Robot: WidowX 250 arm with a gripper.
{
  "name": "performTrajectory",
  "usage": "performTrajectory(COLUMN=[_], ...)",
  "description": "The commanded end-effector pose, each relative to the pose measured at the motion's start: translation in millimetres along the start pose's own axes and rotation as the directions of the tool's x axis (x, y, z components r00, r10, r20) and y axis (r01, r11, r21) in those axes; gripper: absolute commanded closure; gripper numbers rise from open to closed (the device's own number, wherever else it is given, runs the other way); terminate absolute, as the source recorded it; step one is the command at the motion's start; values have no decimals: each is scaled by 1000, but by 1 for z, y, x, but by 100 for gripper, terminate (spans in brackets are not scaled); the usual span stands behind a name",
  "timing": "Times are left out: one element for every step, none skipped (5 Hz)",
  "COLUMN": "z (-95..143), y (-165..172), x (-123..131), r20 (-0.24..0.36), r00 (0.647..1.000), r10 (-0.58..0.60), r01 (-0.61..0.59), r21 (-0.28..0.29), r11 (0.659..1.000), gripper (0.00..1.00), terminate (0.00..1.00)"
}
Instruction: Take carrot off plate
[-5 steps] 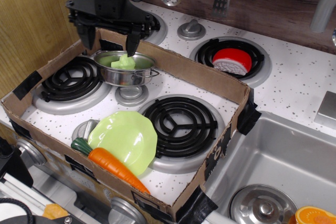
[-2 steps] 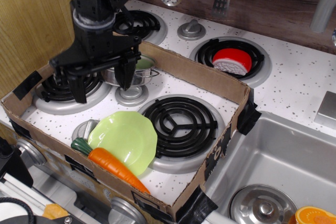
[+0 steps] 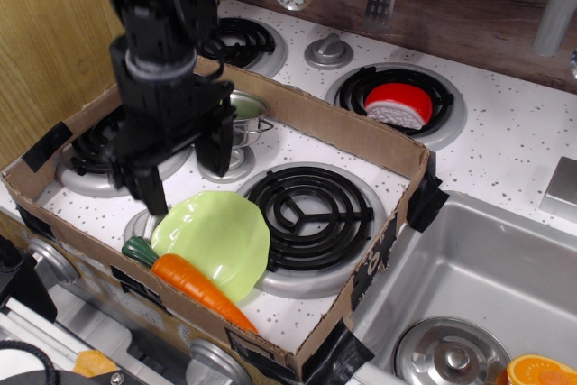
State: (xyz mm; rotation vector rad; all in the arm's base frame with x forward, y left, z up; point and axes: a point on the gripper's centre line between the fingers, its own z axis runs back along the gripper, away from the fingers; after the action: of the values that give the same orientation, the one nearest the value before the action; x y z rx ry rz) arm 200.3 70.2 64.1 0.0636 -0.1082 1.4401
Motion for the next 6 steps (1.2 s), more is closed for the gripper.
performTrajectory(z=[-4, -4, -25, -29, -38, -43], y=[-5, -5, 4, 8, 11, 10], x=[6, 6, -13, -14, -19, -20], r20=[26, 26, 13, 32, 54, 52], r00=[979, 979, 995, 997, 997, 997], r10=[201, 202, 97, 67, 57, 62], r01=[-200, -202, -97, -67, -56, -60], r21=[-34, -35, -35, -6, -21, -38], r11=[979, 979, 995, 998, 998, 997], gripper=[0, 0, 0, 0, 0, 0], terminate=[0, 0, 0, 0, 0, 0])
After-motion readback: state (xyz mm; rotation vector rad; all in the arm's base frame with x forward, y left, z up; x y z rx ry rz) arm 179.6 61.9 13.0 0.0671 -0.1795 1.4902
